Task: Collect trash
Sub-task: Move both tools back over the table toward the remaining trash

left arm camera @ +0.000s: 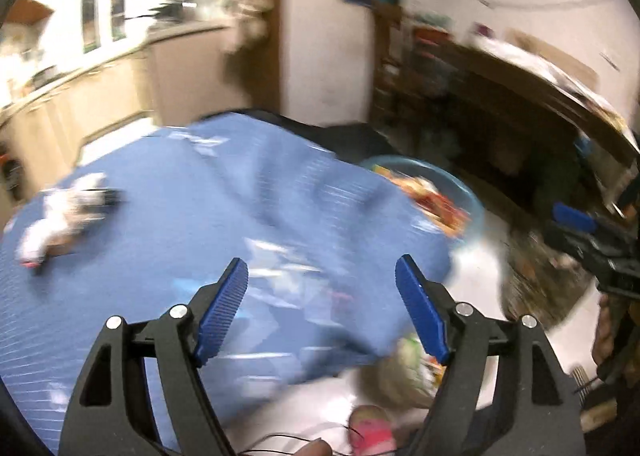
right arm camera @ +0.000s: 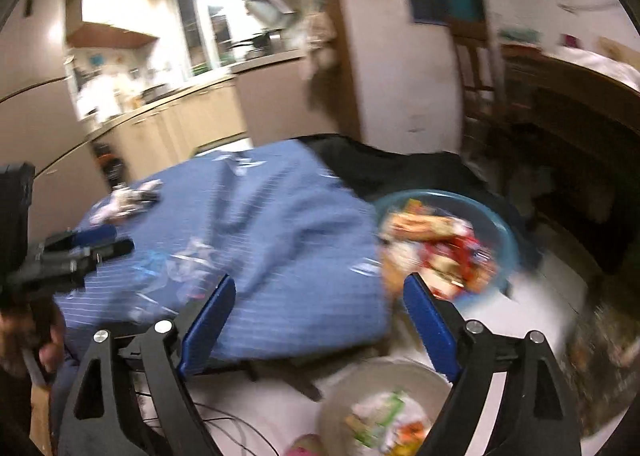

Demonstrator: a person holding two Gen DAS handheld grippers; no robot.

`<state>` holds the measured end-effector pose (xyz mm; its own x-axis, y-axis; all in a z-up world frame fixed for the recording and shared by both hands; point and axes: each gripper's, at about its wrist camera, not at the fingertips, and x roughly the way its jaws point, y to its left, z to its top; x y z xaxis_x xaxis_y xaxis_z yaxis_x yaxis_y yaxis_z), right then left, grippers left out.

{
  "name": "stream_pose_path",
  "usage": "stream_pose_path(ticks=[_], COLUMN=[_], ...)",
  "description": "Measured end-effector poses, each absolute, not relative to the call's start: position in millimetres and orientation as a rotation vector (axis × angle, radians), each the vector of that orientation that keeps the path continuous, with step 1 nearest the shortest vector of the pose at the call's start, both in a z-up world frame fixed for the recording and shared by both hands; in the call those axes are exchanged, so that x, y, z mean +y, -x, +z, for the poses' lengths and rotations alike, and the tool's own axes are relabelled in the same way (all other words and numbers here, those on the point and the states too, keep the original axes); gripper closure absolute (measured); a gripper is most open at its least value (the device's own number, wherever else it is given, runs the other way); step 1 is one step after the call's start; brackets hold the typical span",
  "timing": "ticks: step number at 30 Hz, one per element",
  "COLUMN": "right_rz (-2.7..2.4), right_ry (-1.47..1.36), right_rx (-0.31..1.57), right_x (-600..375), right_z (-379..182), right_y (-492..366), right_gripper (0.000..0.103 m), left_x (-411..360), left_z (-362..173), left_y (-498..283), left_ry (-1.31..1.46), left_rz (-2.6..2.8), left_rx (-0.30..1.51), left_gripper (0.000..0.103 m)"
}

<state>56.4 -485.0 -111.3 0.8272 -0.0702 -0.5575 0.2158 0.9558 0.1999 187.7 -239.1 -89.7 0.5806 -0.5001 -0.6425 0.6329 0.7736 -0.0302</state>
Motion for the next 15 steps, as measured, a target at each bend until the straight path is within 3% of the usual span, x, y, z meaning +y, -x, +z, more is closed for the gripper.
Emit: stream_pose_path(ticks=[8, 15], right_rz=[0.087, 0.203], right_ry=[-0.158, -0.149], right_rx=[0.591, 0.614], right_x=[-385.8, -309.5], right_z=[-81.5, -84.0], right_y=[-150.3, -205.7], right_gripper=[0.015, 0.013], left_x=[-71.9, 24.3], left_z=[-66.0, -89.0], left_y=[-284.5, -357.6], left_ry=[-0.09, -0.088], left_rz=[-0.325, -0.232], left_rx=[0.705, 0.757], left_gripper=[0.02, 0.011])
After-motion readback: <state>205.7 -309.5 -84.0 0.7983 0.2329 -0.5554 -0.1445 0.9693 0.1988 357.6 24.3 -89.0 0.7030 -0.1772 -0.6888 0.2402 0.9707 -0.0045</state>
